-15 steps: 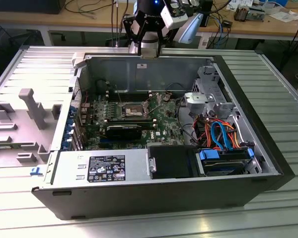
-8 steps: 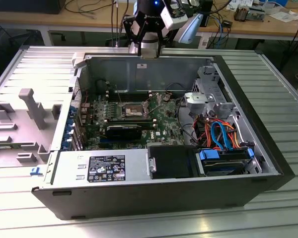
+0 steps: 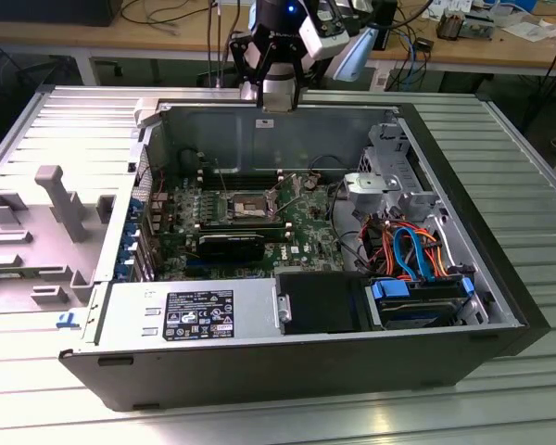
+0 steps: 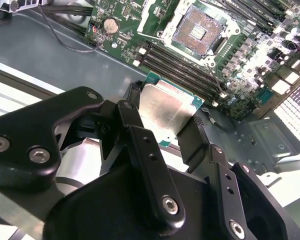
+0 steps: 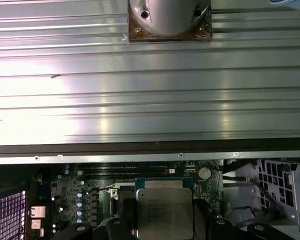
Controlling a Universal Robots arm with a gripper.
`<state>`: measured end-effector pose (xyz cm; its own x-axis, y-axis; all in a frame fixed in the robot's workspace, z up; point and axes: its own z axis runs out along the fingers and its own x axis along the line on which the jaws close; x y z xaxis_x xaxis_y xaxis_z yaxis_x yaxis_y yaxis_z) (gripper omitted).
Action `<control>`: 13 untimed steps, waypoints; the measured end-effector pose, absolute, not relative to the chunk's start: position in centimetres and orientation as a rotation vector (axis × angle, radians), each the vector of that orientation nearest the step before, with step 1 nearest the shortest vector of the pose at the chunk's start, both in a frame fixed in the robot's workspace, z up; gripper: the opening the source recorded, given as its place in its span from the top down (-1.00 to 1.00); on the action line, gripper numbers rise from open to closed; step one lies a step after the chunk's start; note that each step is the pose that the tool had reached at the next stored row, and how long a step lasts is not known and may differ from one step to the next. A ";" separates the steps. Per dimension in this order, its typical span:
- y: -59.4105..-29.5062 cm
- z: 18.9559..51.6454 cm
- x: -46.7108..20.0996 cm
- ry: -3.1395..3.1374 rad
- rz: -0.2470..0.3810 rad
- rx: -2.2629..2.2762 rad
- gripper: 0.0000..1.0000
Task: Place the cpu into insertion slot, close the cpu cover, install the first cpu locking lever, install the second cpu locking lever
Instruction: 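Place the cpu into insertion slot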
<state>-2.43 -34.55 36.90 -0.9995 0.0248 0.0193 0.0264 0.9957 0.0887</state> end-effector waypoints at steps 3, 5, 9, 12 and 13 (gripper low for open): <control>-34.5 36.7 -2.4 -3.120 -0.139 -0.040 -0.08; -34.5 36.7 -2.4 -3.120 -0.139 -0.040 -0.08; -34.5 36.6 -2.4 -3.120 -0.139 -0.040 -0.08; -34.5 36.6 -2.4 -3.120 -0.139 -0.040 -0.08; -34.5 36.3 -2.4 -3.120 -0.139 -0.040 -0.08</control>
<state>-2.43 -34.55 36.28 -0.9995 0.0248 0.0193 0.0264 0.9957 0.0887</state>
